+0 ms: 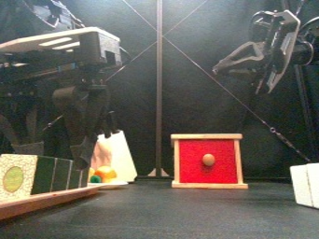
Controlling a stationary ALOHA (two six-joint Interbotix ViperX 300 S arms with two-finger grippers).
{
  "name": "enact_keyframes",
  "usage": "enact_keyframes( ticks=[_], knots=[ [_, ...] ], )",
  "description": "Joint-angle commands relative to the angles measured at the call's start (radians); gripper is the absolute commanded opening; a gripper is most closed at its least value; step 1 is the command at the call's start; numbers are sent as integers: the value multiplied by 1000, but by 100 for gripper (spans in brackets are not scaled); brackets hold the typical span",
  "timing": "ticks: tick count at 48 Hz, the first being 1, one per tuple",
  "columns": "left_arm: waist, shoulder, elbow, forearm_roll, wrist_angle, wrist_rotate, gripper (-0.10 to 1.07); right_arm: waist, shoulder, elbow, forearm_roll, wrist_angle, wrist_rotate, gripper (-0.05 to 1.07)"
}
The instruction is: Grab cleaver
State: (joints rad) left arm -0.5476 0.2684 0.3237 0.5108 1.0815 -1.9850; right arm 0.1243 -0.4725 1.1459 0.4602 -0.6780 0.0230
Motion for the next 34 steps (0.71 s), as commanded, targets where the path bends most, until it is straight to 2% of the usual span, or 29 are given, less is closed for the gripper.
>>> enact_keyframes(
  ticks=[1,10,18,24,34],
  knots=[
    [6,-80,9,15,2,18,94,-3,-15,-31,-5,-5,-3,51],
    [29,-216,101,71,2,60,94,-29,-12,-64,-34,-5,-9,51],
    [86,-359,225,143,-3,95,94,-120,-8,-67,-58,-5,-6,51],
    [150,-488,308,187,-48,141,94,-202,-2,-63,-51,-5,-2,51],
    [279,-684,428,302,-101,189,94,-261,18,-64,-66,-11,-6,51]
  ],
)
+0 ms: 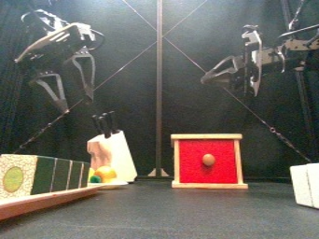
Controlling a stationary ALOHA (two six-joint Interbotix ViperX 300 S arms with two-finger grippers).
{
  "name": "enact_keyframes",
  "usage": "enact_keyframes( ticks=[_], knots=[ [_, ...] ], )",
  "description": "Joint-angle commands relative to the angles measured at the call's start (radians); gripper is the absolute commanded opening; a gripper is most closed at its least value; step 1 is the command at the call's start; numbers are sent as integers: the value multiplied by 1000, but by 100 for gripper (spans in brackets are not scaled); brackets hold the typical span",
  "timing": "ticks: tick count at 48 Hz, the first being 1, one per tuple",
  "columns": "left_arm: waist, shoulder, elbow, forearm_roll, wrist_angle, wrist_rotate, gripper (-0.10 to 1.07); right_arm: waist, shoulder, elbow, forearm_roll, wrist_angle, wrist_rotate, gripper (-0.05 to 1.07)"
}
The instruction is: Grab cleaver
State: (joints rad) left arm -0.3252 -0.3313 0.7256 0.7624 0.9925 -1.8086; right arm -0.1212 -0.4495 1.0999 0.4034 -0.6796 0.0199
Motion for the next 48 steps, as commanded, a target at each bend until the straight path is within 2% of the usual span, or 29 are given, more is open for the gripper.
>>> enact_keyframes(
  ticks=[1,9,19,25,33,39,48],
  knots=[
    [74,-103,37,64,-14,15,94,-20,-5,-20,-14,-11,-3,51],
    [202,-216,115,213,-46,32,94,-37,-9,-8,-14,-11,2,51],
    [342,-232,161,410,-163,74,94,-40,-12,15,-6,-20,0,51],
    [403,-201,163,440,-196,83,94,-46,-17,31,-2,-20,0,51],
    [460,-147,175,479,-199,110,94,-94,-51,20,-9,-6,2,51],
    [460,-112,186,465,-206,114,94,-83,-63,37,-8,31,3,51],
    [460,-74,210,446,-207,114,94,-20,-78,9,-9,37,2,51]
  ],
)
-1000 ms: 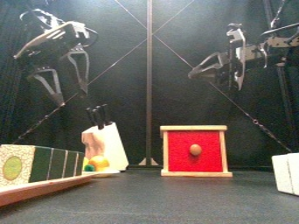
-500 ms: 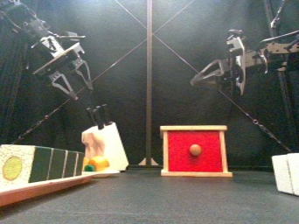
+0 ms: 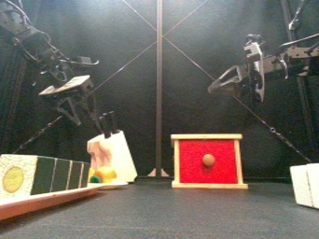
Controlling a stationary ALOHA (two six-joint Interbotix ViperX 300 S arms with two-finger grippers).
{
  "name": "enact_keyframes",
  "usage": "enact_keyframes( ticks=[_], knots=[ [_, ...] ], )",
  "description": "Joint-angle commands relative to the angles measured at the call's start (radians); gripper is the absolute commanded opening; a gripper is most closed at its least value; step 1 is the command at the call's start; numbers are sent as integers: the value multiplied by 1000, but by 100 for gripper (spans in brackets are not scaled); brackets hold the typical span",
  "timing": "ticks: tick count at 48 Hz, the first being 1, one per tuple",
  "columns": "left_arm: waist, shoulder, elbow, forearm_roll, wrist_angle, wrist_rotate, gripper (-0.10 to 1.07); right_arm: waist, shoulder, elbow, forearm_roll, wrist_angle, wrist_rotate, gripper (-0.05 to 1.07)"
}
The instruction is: Grab cleaver
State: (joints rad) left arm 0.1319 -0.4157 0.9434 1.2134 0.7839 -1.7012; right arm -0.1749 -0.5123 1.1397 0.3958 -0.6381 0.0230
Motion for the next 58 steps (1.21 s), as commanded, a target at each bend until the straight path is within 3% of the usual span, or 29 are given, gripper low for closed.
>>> enact_keyframes(
  ticks=[1,20,45,58],
  knots=[
    [3,11,-12,-6,2,6,94,41,-15,-32,-5,-3,-3,51],
    [2,23,-41,5,-26,-8,94,78,-3,-37,-6,-3,-3,51],
    [14,173,-137,55,-35,-8,94,97,-21,-35,-11,-3,-5,51],
    [14,158,-166,55,-17,-49,91,91,-21,-32,-11,-3,-6,51]
  ],
)
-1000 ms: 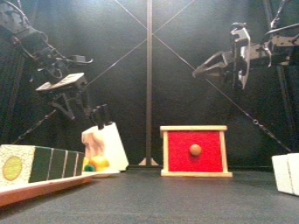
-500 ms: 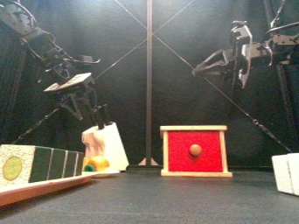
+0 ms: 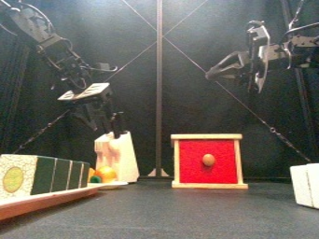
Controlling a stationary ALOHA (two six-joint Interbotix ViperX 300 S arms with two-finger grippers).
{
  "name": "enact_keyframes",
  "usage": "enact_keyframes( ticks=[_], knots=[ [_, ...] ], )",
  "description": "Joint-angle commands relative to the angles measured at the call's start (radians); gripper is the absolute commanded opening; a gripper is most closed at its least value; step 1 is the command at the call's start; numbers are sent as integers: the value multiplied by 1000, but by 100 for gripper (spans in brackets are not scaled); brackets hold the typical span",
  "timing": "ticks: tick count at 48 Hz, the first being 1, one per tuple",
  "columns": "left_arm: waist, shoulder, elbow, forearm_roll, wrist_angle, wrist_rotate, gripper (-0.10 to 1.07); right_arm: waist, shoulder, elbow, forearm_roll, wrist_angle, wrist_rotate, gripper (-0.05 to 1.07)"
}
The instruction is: Grab cleaver
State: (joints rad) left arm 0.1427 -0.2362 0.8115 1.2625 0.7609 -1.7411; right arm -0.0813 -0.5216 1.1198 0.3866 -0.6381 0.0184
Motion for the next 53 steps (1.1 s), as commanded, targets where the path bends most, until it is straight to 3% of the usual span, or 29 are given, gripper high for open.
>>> enact_keyframes(
  ticks=[1,29,53],
  knots=[
    [3,-26,-37,6,5,-11,91,-3,-12,-12,-2,-3,0,51],
    [9,12,-52,-34,0,-14,90,-3,-12,-6,-2,-3,0,51],
    [8,11,-51,-54,6,-14,72,-3,-12,-6,-2,-2,2,51]
  ],
)
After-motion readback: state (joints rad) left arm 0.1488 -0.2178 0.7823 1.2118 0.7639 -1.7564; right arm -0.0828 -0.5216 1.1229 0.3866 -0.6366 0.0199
